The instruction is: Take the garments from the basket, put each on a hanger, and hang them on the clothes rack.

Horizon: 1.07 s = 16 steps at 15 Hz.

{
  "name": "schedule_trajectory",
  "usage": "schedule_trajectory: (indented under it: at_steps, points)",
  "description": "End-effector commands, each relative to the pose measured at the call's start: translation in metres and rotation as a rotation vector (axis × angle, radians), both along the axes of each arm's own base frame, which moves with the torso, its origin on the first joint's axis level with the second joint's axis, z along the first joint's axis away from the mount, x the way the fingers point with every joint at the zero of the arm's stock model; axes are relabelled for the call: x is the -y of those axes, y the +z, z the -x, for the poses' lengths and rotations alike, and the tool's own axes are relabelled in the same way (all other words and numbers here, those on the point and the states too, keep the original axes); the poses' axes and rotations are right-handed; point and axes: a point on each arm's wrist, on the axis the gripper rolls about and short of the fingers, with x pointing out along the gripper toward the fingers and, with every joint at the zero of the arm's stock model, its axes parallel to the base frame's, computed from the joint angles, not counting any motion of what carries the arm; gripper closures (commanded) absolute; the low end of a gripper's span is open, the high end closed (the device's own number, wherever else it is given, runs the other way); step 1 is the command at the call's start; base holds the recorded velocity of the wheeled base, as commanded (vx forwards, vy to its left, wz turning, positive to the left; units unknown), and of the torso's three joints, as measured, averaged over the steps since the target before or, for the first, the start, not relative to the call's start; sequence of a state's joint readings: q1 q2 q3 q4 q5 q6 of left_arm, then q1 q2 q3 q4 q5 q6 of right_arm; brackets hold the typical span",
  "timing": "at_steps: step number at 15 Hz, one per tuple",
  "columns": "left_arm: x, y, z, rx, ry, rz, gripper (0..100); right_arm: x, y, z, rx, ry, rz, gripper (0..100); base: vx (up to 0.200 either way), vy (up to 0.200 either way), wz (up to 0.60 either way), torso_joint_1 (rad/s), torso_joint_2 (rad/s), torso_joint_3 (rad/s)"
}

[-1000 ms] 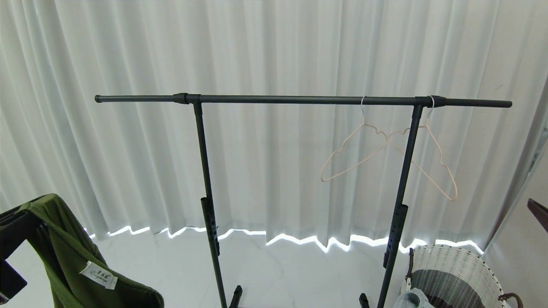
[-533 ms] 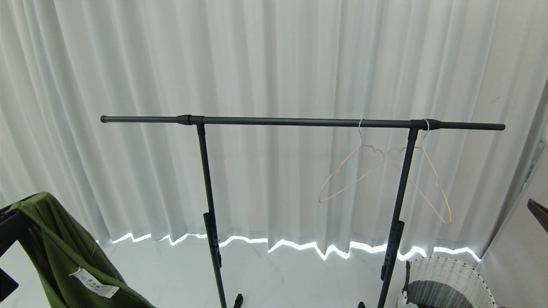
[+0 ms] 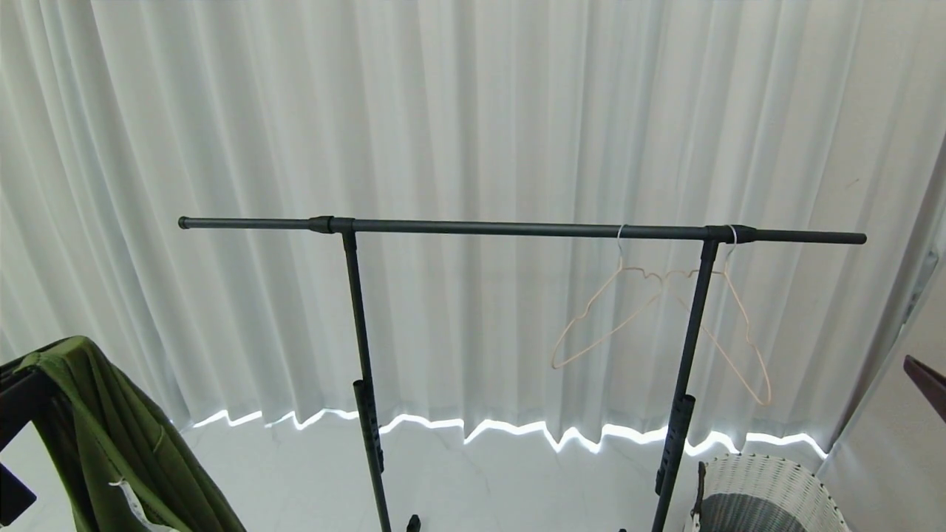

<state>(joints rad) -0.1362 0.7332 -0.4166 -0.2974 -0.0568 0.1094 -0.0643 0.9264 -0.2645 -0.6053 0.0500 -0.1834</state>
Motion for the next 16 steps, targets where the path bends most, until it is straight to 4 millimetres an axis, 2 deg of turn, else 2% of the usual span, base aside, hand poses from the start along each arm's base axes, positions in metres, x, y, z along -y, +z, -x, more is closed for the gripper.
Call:
schedule_trajectory:
  at_steps: [1,8,13,16]
  points:
    - [0.0,-0.001,0.0,-0.002,0.0,-0.003,100,0.0,-0.001,0.0,-0.005,0.0,-0.001,0,0.2,0.0,0.0,0.007,-0.01,0.002]
    - [0.0,-0.002,0.001,0.001,0.0,-0.002,100,0.0,-0.003,0.0,-0.012,0.002,-0.002,0,0.2,0.0,0.0,0.008,0.0,0.001]
    - [0.0,0.001,0.013,0.052,-0.079,0.009,100,0.0,-0.003,0.001,-0.011,0.003,-0.002,0,0.0,0.0,0.0,0.0,0.0,0.0]
    - [0.0,0.002,0.013,0.054,-0.079,0.006,100,0.0,-0.002,0.001,-0.006,0.003,-0.001,0,0.0,0.0,0.0,0.0,0.0,0.0]
